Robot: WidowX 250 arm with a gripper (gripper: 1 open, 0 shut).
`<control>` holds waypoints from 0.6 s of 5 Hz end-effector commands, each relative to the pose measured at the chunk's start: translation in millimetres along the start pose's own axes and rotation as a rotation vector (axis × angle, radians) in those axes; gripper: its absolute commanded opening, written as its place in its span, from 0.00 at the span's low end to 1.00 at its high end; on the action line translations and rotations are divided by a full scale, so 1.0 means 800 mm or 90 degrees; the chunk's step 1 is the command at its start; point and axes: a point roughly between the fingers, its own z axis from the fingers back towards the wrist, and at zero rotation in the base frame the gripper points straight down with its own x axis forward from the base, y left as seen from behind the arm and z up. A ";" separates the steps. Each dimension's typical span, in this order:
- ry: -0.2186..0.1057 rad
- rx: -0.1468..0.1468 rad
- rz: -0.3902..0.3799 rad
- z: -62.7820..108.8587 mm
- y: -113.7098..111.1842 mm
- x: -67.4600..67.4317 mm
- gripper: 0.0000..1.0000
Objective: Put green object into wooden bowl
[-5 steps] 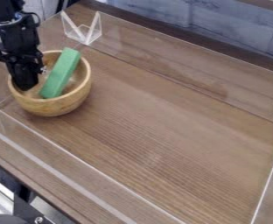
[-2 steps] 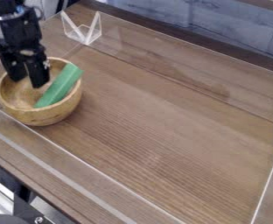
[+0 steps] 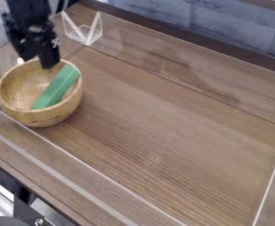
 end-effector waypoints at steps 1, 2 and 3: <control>-0.029 0.016 -0.015 0.028 -0.017 0.010 1.00; -0.031 0.015 0.024 0.042 -0.043 0.012 1.00; -0.031 0.013 0.060 0.053 -0.071 0.018 1.00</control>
